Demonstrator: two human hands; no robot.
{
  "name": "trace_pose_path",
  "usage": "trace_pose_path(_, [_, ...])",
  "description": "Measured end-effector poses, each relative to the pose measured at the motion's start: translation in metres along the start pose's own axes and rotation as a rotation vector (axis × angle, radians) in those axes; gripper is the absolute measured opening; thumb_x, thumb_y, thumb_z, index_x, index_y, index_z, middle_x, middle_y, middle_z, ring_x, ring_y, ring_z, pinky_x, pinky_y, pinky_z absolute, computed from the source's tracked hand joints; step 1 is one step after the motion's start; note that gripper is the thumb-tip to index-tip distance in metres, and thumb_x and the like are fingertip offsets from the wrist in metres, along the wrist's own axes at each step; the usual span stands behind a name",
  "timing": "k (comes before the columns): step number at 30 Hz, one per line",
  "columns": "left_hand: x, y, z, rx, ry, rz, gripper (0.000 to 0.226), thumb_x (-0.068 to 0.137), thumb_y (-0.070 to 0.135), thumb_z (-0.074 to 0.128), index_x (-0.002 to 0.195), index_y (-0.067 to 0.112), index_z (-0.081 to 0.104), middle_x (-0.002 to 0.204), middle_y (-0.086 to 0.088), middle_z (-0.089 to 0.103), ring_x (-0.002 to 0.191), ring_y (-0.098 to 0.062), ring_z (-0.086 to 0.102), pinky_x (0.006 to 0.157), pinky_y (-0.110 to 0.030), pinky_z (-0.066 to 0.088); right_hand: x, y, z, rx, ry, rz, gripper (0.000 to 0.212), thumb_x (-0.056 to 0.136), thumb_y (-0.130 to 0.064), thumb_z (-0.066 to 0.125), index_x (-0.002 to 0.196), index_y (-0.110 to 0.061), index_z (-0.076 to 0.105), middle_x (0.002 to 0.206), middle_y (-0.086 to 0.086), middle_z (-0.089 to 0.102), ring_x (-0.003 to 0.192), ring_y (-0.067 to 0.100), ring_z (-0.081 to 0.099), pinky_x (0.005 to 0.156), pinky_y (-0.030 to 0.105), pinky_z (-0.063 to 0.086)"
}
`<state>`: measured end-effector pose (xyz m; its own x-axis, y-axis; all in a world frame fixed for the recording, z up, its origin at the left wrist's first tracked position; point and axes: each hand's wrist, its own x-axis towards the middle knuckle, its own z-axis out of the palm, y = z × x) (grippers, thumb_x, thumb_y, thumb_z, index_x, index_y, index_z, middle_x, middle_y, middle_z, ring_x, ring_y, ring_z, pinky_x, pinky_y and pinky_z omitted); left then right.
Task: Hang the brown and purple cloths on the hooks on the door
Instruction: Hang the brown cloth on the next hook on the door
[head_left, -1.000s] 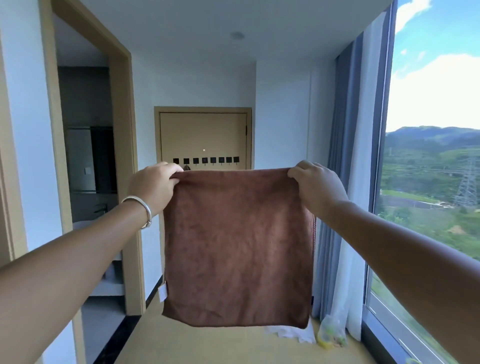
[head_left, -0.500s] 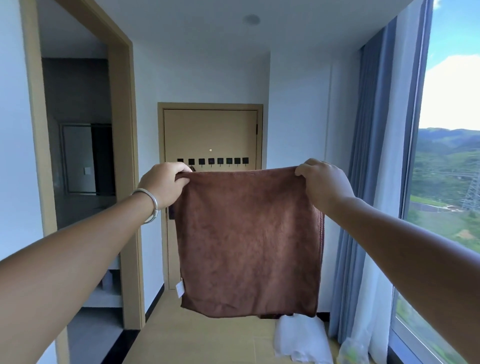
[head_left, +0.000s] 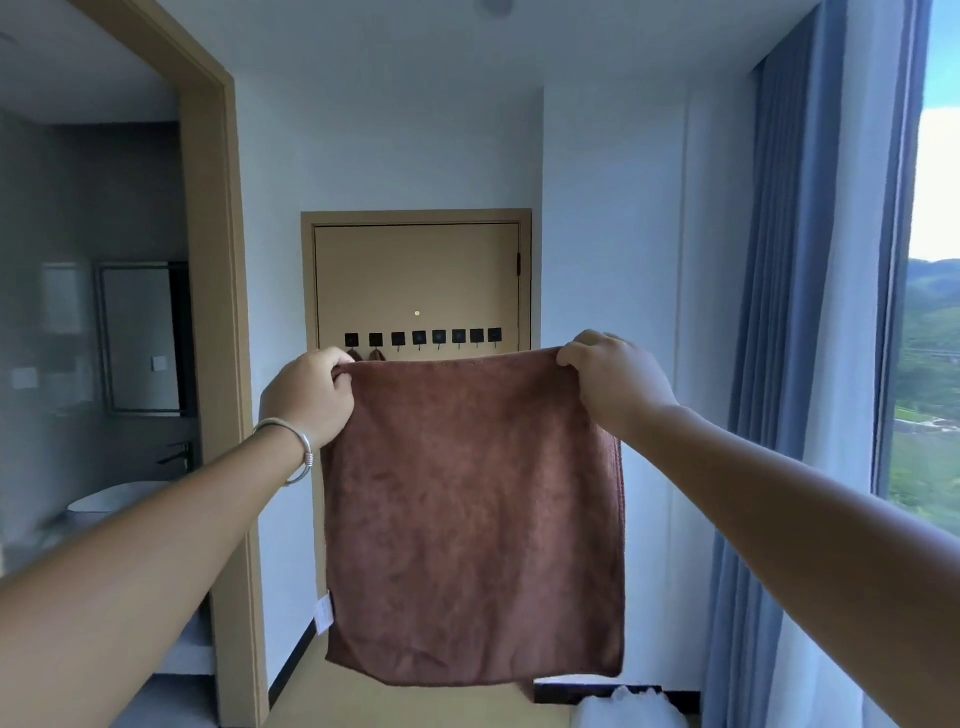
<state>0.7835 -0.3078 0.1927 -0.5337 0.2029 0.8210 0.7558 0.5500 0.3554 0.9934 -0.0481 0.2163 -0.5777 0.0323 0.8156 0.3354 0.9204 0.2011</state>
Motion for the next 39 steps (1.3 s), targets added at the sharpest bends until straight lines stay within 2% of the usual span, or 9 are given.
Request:
trace_pose_path(4, [0.028, -0.008, 0.05, 0.127, 0.103, 0.06, 0.018, 0.085, 0.012, 0.052, 0.086, 0.021, 0.067, 0.093, 0.0, 0.061, 0.094, -0.028, 0.054, 0.079, -0.041, 0.046, 0.029, 0.026, 0.047, 0.001, -0.006, -0.038, 0.042, 0.084, 0.004, 0.045, 0.11, -0.021, 0.065, 0.106, 0.001, 0.062, 0.096, 0.023, 0.058, 0.073, 0.029, 0.047])
trace_pose_path(8, [0.057, -0.018, 0.095, 0.241, 0.16, 0.087, 0.02, 0.081, 0.007, 0.056, 0.084, 0.019, 0.072, 0.09, -0.004, 0.058, 0.089, -0.031, 0.049, 0.078, -0.039, 0.039, 0.055, 0.046, 0.096, 0.015, -0.007, -0.032, 0.042, 0.086, 0.004, 0.044, 0.112, -0.021, 0.065, 0.108, 0.001, 0.062, 0.098, 0.022, 0.058, 0.074, 0.029, 0.046])
trace_pose_path(15, [0.113, -0.053, 0.176, 0.339, -0.003, -0.028, 0.024, 0.085, 0.011, 0.051, 0.083, 0.029, 0.067, 0.087, 0.008, 0.042, 0.073, -0.023, 0.054, 0.059, -0.028, 0.035, 0.106, 0.063, 0.19, -0.005, -0.052, -0.027, 0.042, 0.087, 0.003, 0.043, 0.114, -0.021, 0.064, 0.111, 0.001, 0.061, 0.1, 0.022, 0.057, 0.078, 0.03, 0.047])
trace_pose_path(20, [0.167, -0.1, 0.228, 0.36, -0.067, -0.055, 0.021, 0.081, 0.01, 0.05, 0.075, 0.021, 0.067, 0.078, 0.002, 0.064, 0.069, -0.025, 0.059, 0.056, -0.027, 0.041, 0.153, 0.06, 0.265, -0.025, -0.073, -0.028, 0.044, 0.084, 0.003, 0.044, 0.113, -0.024, 0.063, 0.112, -0.001, 0.06, 0.1, 0.021, 0.057, 0.076, 0.03, 0.048])
trace_pose_path(23, [0.203, -0.134, 0.256, 0.38, -0.121, -0.058, 0.021, 0.082, 0.011, 0.05, 0.075, 0.019, 0.068, 0.074, -0.002, 0.067, 0.067, -0.025, 0.061, 0.053, -0.025, 0.041, 0.187, 0.054, 0.312, -0.027, -0.078, -0.028, 0.044, 0.083, 0.003, 0.045, 0.11, -0.026, 0.064, 0.111, -0.003, 0.06, 0.098, 0.021, 0.058, 0.074, 0.029, 0.048])
trace_pose_path(28, [0.252, -0.184, 0.299, 0.346, -0.127, -0.038, 0.023, 0.086, 0.014, 0.05, 0.079, 0.028, 0.067, 0.077, 0.003, 0.064, 0.069, -0.023, 0.057, 0.057, -0.026, 0.037, 0.232, 0.048, 0.387, -0.02, -0.073, -0.033, 0.043, 0.085, 0.004, 0.043, 0.107, -0.025, 0.065, 0.107, -0.002, 0.061, 0.097, 0.021, 0.057, 0.07, 0.03, 0.047])
trace_pose_path(31, [0.279, -0.207, 0.323, 0.287, -0.144, -0.04, 0.025, 0.083, 0.011, 0.048, 0.081, 0.028, 0.066, 0.079, 0.003, 0.064, 0.071, -0.022, 0.056, 0.058, -0.027, 0.037, 0.26, 0.045, 0.426, -0.007, -0.069, -0.011, 0.042, 0.084, 0.004, 0.044, 0.107, -0.025, 0.065, 0.105, -0.003, 0.061, 0.094, 0.021, 0.058, 0.062, 0.026, 0.037])
trace_pose_path(35, [0.312, -0.237, 0.358, 0.238, -0.161, -0.044, 0.026, 0.079, 0.01, 0.045, 0.081, 0.027, 0.064, 0.08, 0.003, 0.063, 0.074, -0.022, 0.056, 0.06, -0.028, 0.038, 0.296, 0.048, 0.48, 0.019, -0.061, 0.007, 0.043, 0.081, 0.004, 0.045, 0.106, -0.025, 0.066, 0.098, -0.002, 0.06, 0.086, 0.023, 0.057, 0.06, 0.027, 0.038])
trace_pose_path(39, [0.346, -0.267, 0.404, 0.256, -0.167, -0.062, 0.024, 0.078, 0.009, 0.046, 0.077, 0.024, 0.065, 0.079, 0.0, 0.064, 0.076, -0.024, 0.058, 0.063, -0.03, 0.045, 0.332, 0.055, 0.546, 0.038, -0.044, -0.018, 0.043, 0.082, 0.004, 0.047, 0.109, -0.023, 0.067, 0.103, -0.001, 0.061, 0.091, 0.023, 0.059, 0.062, 0.026, 0.034])
